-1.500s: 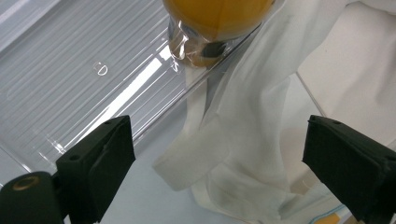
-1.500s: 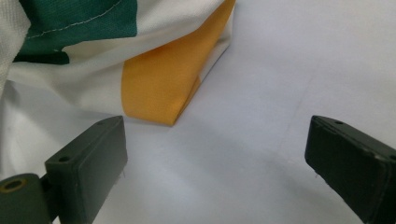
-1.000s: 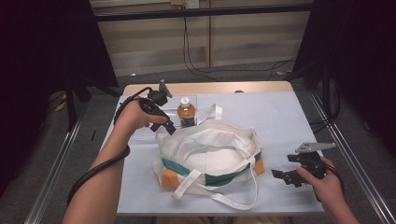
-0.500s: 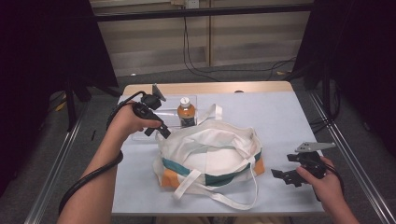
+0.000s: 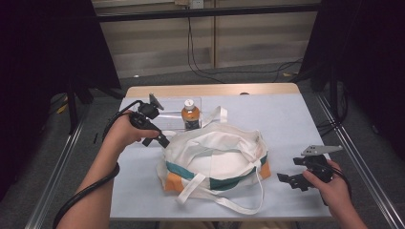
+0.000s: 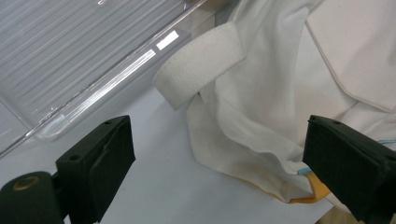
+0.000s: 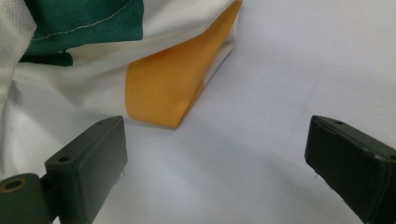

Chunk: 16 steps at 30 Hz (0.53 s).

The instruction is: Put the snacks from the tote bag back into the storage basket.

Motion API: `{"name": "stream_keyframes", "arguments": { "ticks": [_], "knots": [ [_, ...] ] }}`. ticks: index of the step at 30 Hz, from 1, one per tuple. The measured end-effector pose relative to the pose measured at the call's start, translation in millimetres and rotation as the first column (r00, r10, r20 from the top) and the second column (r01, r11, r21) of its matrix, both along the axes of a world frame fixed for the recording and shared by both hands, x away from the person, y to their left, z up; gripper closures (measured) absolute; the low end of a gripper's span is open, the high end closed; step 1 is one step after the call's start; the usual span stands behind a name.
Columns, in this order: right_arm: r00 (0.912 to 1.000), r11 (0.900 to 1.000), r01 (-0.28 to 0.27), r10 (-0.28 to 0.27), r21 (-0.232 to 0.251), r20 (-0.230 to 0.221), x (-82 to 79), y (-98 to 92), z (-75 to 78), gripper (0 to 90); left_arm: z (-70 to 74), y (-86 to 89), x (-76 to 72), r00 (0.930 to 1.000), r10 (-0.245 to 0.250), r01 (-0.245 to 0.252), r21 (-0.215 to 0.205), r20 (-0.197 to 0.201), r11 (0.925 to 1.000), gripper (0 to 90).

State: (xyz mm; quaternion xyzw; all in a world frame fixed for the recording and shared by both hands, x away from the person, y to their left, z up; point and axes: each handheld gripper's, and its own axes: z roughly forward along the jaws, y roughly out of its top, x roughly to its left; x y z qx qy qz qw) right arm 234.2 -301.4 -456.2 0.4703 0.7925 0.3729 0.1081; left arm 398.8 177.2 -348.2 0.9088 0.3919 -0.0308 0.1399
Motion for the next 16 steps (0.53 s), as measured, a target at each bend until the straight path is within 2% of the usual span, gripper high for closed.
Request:
{"name": "stream_keyframes", "arguments": {
  "ticks": [8,13,14,15,16],
  "knots": [
    [1.0,1.0,-0.006,0.006,-0.006,0.0,0.2,1.0,-0.8,5.4,-7.9,10.0,-9.5,1.0,-0.002,0.002,-0.01,0.007,0.9999,8.6],
    [1.0,1.0,-0.004,0.004,-0.003,0.0,0.1,0.3,-1.9,5.4,-16.4,17.9,-21.3,0.9991,0.001,0.002,-0.056,0.043,0.9984,8.6],
    [1.0,1.0,-0.001,0.001,-0.004,-0.003,-0.2,-0.1,-1.9,5.4,-16.4,17.9,-21.3,0.9991,0.001,0.002,-0.056,0.043,0.9984,8.6],
    [1.0,1.0,-0.002,0.002,-0.007,-0.002,-0.2,-0.8,-2.0,5.4,-20.4,22.0,-27.3,0.9976,0.0,0.004,-0.065,0.07,0.9979,8.5],
    [1.0,1.0,-0.002,0.002,-0.007,-0.002,-0.2,-0.8,-2.0,5.4,-20.4,22.0,-27.3,0.9976,0.0,0.004,-0.065,0.07,0.9979,8.1]
  ]
}}
